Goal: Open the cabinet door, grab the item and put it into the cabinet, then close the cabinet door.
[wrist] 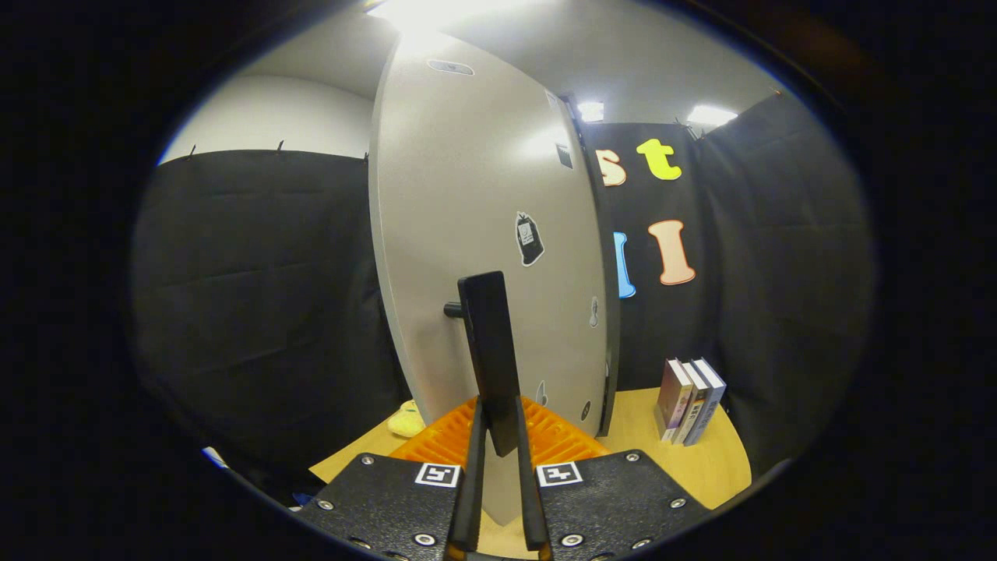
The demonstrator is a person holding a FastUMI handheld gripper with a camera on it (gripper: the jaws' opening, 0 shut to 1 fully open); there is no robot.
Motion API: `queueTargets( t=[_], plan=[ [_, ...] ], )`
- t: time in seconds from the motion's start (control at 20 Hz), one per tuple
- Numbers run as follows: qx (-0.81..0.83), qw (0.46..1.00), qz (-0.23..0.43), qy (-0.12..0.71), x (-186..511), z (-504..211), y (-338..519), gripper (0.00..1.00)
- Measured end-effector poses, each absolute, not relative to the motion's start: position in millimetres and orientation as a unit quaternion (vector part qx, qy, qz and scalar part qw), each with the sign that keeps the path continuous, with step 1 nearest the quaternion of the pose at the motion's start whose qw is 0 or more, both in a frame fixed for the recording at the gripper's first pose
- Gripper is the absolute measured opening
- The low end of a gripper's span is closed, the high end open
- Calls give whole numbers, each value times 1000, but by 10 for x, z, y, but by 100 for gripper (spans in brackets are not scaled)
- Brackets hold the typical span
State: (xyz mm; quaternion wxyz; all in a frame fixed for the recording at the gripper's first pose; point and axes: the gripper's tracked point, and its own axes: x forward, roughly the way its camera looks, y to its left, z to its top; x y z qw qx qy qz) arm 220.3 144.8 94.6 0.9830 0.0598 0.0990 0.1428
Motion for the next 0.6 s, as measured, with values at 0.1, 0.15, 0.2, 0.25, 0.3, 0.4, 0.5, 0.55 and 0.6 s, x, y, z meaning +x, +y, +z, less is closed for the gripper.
queueTargets(
  t=[0.1,0.15,0.2,0.25,0.3,0.4,0.5,0.55,0.6],
  plan=[
    [52,986,122,96,2209,949,1337,22],
    [47,988,111,93,2208,954,1282,22],
    [43,990,103,91,2217,953,1241,22],
    [41,990,97,91,2212,952,1210,22],
    [33,992,79,89,2223,944,1134,22],
    [15,995,44,84,2219,950,943,22],
    [-10,997,3,71,2211,1001,726,22],
    [-24,998,-20,63,2210,1034,606,20],
    [-33,997,-42,56,2197,1034,496,18]
  ],
)
